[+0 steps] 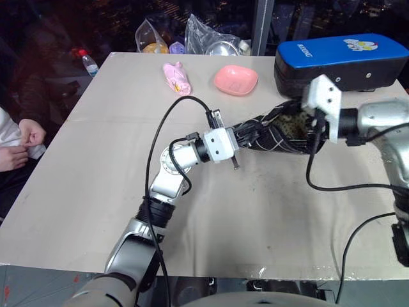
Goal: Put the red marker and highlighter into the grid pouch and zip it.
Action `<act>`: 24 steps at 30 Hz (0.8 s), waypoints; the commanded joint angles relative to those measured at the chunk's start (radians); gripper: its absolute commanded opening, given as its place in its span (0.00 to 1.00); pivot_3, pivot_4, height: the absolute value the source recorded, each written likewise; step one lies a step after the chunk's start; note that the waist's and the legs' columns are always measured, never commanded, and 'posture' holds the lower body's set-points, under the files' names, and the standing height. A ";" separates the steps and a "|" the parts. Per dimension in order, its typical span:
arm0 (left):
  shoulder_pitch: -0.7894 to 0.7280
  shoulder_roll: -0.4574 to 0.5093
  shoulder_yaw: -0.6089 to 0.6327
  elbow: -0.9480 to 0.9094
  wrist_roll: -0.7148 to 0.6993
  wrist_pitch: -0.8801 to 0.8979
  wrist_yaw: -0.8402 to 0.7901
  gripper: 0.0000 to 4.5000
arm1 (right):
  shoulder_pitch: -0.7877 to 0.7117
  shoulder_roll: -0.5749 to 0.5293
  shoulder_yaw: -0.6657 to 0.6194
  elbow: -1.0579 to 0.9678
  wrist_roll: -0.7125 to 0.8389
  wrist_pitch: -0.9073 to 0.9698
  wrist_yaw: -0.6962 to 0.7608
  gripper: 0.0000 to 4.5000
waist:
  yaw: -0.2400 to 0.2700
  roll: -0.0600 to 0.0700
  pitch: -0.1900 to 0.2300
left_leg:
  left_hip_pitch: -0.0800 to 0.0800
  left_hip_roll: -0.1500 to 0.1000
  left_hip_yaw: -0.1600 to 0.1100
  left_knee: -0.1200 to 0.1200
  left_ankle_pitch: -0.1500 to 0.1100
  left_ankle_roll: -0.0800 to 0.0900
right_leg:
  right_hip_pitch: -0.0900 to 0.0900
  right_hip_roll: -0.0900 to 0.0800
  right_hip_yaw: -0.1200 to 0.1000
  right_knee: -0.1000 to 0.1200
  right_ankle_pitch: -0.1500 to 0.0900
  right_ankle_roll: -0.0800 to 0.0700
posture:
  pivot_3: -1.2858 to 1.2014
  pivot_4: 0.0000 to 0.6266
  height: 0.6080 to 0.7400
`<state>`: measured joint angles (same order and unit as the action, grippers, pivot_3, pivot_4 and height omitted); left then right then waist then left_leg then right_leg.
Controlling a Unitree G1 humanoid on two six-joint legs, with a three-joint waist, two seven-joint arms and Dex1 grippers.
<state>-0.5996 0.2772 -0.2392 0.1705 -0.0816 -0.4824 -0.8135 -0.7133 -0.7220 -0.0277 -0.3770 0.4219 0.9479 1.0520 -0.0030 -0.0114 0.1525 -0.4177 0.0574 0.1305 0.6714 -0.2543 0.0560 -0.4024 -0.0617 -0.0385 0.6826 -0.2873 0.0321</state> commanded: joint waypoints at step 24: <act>0.024 0.038 -0.002 0.053 0.028 0.029 0.030 0.00 | 0.040 -0.152 0.247 0.171 -0.429 -0.789 -0.079 0.99 | -0.002 -0.001 -0.001 | 0.001 0.000 0.002 0.000 0.000 0.000 | 0.001 0.007 -0.001 -0.003 0.000 0.001 | 0.52 0.24 1.00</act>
<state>-0.5848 0.2946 -0.2830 0.2278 -0.0483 -0.4623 -0.8013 -0.6480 -0.8579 0.2611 -0.2133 0.0102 0.1588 0.9796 -0.0048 -0.0121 0.1519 -0.4166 0.0571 0.1323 0.6717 -0.2543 0.0561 -0.4014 -0.0542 -0.0397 0.6800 -0.2876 0.0326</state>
